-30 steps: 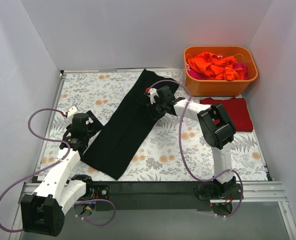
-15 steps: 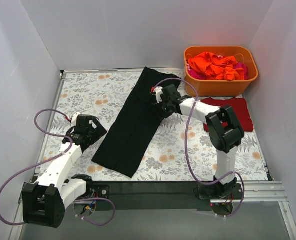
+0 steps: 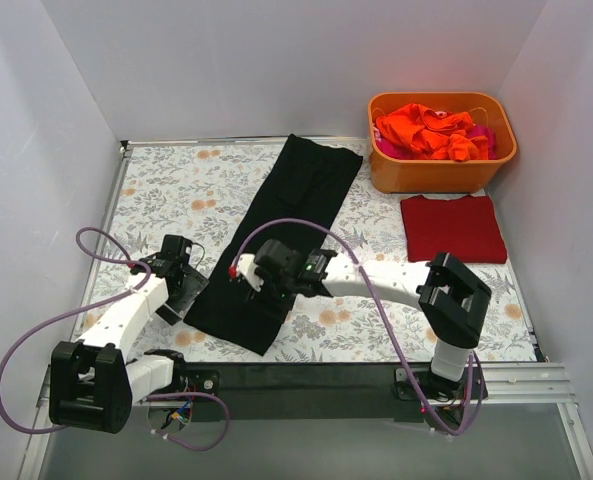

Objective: Fold and stack the t-shirts
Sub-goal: Fold the tshirt

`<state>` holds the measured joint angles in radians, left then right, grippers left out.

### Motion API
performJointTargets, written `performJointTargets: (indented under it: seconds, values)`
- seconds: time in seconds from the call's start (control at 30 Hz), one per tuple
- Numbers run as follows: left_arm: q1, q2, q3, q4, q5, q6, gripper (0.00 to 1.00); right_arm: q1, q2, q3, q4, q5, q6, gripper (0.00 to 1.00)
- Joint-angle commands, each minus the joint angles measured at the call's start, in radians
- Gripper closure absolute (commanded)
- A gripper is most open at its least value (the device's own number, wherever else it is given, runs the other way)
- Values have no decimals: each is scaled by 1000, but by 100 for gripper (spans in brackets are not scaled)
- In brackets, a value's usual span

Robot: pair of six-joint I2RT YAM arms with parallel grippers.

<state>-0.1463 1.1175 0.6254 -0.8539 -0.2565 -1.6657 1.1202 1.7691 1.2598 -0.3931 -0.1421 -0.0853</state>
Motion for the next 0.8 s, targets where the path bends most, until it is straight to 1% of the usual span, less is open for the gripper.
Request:
performJointTargets:
  seconds: [0.0,0.13,0.23,0.43,0.63,0.77]
  values:
    - [2,4,23,-85,-66,-106,25,75,10,9,-29,-4,-42,47]
    - [2,42,34,-125,-78,-124,27,162,29,21,-29,-13,-99,47]
    - [2,53,28,-111,-61,-106,27,202,53,26,-23,-17,-111,47]
    - [2,70,14,-71,-24,-82,28,253,118,67,-33,15,-136,47]
    - [2,93,-6,-28,8,-72,30,274,159,101,-53,47,-137,47]
    - [2,119,-18,-5,19,-72,33,288,188,116,-70,100,-136,49]
